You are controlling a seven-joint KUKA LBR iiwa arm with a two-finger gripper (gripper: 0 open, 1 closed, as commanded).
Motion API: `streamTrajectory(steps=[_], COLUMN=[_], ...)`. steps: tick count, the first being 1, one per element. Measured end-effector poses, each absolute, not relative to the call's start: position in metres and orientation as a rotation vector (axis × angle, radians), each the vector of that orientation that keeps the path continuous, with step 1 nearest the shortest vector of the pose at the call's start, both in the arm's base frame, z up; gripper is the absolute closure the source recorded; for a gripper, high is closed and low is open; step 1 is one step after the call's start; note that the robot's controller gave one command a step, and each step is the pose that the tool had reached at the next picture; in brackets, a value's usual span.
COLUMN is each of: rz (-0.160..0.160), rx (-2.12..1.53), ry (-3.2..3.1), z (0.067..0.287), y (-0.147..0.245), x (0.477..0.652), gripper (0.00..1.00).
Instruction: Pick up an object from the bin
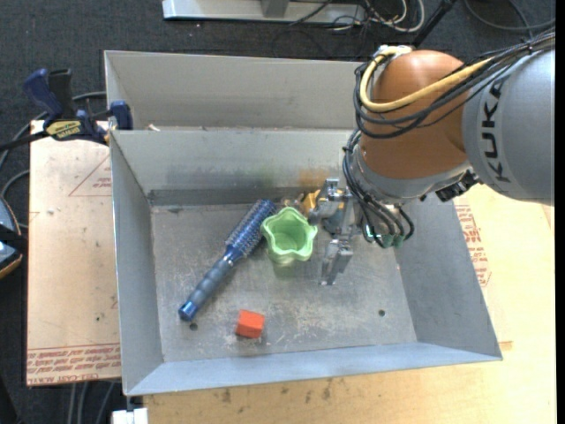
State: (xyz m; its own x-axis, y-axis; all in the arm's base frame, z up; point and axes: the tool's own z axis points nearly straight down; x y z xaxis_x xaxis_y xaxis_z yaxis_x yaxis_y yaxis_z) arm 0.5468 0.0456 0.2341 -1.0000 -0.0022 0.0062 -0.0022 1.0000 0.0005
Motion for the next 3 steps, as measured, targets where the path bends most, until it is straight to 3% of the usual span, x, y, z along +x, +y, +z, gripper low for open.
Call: streamTrajectory(steps=[1,2,3], rz=[-0.001,-0.002,-0.003], rx=[0.07,0.44,1.055], ry=[-3.144,-3.116,-2.966], z=[0.074,0.078,0.084], y=[0.083,0.139,0.191], x=[0.594,0.64,0.638], gripper=[0.0,0.0,0.0])
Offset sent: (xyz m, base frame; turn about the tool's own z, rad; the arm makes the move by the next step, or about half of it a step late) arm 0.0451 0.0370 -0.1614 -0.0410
